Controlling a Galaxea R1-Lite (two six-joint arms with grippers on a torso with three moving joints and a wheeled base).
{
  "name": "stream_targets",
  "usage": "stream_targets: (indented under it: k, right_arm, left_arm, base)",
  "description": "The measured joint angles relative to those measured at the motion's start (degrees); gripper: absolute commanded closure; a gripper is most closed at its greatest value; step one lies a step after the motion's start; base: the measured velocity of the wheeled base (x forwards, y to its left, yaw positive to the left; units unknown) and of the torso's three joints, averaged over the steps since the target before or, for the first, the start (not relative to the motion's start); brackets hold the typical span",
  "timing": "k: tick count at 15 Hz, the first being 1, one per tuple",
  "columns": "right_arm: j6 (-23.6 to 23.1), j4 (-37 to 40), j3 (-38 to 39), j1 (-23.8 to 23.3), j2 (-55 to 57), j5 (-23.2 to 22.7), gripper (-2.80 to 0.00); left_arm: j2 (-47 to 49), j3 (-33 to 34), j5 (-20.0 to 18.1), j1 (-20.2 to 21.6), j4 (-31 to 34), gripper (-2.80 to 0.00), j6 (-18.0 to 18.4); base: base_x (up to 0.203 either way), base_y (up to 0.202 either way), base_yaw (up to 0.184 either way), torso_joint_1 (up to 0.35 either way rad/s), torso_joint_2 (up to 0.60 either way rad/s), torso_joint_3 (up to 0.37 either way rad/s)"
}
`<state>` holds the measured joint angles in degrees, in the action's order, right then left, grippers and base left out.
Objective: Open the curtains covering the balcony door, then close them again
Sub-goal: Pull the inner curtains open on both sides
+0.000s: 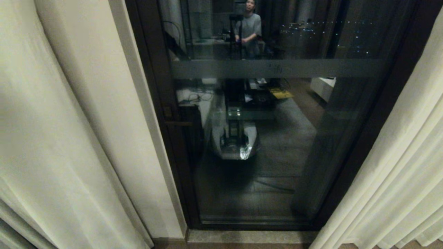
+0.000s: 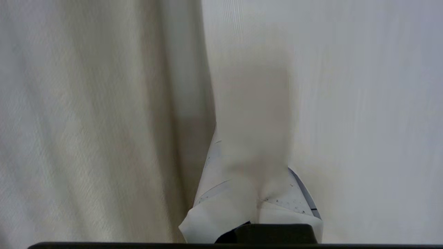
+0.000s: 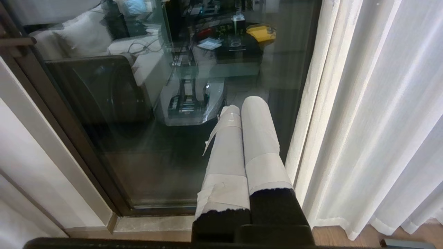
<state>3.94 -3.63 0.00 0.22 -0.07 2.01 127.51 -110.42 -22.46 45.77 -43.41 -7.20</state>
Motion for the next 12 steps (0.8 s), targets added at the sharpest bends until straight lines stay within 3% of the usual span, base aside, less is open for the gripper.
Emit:
stream_targets:
  k: [6,7,12]
  right_arm:
    - [0.0,0.0,0.0,0.0,0.0,0.0,0.00]
    - [0.0,0.0,0.0,0.0,0.0,0.0,0.00]
    - [0.0,0.0,0.0,0.0,0.0,0.0,0.00]
  left_arm:
    - [-2.8,0.3,-1.0,-3.5,0.4,0.00,-2.0]
    - [-3.3,0.4,-1.1,-4.0,0.5,-2.80,-2.6]
    - [-4.9,0.8,-1.2,-4.4,0.4,-2.80,-3.0]
  base:
    - [0.000,0.000,0.000,0.000,0.00,0.000]
    - [0.000,0.000,0.000,0.000,0.00,0.000]
    - [0.000,0.000,0.000,0.000,0.00,0.000]
